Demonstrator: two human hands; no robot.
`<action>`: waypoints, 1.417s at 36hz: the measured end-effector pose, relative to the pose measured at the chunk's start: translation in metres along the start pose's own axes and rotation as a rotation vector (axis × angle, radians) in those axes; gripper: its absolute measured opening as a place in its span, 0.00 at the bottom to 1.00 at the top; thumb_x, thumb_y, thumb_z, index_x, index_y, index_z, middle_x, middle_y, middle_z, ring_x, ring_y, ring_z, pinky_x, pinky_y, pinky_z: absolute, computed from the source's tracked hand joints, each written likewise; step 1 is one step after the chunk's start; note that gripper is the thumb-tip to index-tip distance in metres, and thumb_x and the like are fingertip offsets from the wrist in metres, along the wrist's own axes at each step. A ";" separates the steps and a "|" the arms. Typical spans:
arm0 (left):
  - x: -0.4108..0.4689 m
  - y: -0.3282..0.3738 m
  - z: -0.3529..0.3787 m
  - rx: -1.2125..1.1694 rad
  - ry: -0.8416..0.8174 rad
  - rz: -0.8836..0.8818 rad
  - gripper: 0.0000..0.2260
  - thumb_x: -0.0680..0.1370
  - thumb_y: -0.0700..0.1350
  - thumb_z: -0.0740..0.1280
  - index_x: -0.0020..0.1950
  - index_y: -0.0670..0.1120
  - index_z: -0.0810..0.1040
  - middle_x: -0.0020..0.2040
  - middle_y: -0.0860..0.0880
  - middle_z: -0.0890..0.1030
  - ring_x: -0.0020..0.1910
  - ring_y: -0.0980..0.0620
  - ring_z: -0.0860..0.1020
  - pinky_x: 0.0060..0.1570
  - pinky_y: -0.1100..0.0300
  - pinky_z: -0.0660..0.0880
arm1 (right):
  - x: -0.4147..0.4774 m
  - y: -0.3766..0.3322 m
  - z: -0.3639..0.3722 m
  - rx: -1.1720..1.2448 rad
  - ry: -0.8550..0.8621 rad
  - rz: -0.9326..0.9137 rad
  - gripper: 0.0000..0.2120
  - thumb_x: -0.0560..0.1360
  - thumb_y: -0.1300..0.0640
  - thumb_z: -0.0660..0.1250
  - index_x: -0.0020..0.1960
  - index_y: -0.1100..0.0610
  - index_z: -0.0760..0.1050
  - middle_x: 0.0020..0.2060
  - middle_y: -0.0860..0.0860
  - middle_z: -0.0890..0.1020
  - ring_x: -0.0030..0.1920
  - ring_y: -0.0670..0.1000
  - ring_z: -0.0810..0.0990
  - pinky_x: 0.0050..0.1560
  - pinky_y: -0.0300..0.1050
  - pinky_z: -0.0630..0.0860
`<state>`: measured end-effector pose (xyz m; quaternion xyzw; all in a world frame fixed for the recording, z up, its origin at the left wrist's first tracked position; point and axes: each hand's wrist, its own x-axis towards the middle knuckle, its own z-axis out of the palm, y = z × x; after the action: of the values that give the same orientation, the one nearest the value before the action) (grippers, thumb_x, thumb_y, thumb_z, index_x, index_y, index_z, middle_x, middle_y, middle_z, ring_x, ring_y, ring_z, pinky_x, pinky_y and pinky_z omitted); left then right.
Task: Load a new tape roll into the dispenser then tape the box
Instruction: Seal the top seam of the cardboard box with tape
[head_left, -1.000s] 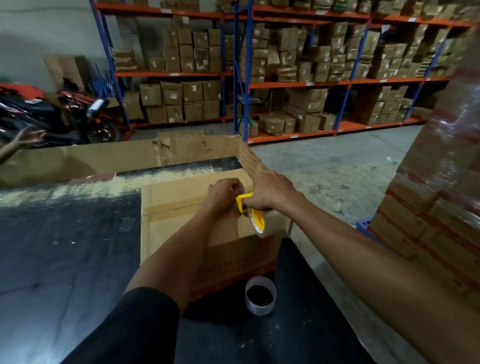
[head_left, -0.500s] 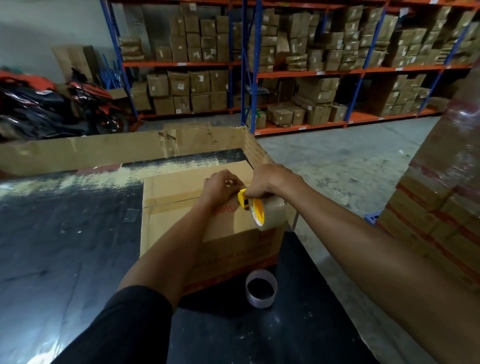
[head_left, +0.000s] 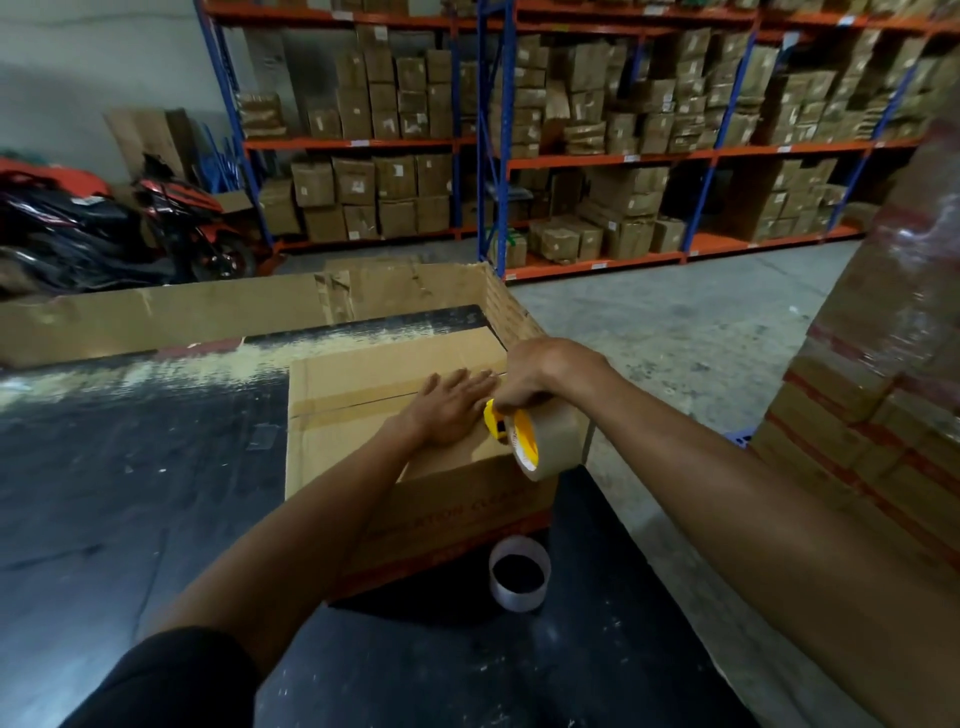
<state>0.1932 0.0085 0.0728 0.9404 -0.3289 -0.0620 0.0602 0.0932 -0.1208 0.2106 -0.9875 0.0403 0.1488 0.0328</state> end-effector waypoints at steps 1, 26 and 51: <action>0.000 0.000 -0.001 0.008 -0.011 -0.012 0.25 0.86 0.54 0.47 0.83 0.52 0.49 0.84 0.51 0.50 0.83 0.46 0.47 0.80 0.41 0.45 | -0.002 -0.001 0.001 0.001 0.002 0.001 0.16 0.73 0.44 0.70 0.49 0.56 0.73 0.40 0.53 0.76 0.47 0.55 0.79 0.46 0.49 0.75; -0.010 0.031 0.005 0.055 -0.041 -0.009 0.27 0.85 0.58 0.46 0.83 0.54 0.45 0.84 0.52 0.45 0.83 0.48 0.45 0.80 0.44 0.43 | -0.053 0.015 0.019 0.009 0.071 -0.002 0.15 0.74 0.46 0.67 0.51 0.57 0.76 0.47 0.56 0.80 0.47 0.57 0.79 0.42 0.48 0.74; -0.015 0.025 0.010 0.063 0.029 -0.032 0.29 0.83 0.63 0.44 0.83 0.55 0.48 0.84 0.53 0.47 0.83 0.50 0.48 0.80 0.44 0.45 | -0.072 0.017 0.049 0.015 0.138 0.007 0.18 0.73 0.43 0.67 0.54 0.55 0.71 0.51 0.56 0.76 0.48 0.57 0.75 0.45 0.49 0.73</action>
<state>0.1643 -0.0022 0.0684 0.9477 -0.3148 -0.0391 0.0343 0.0086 -0.1292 0.1844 -0.9950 0.0472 0.0799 0.0366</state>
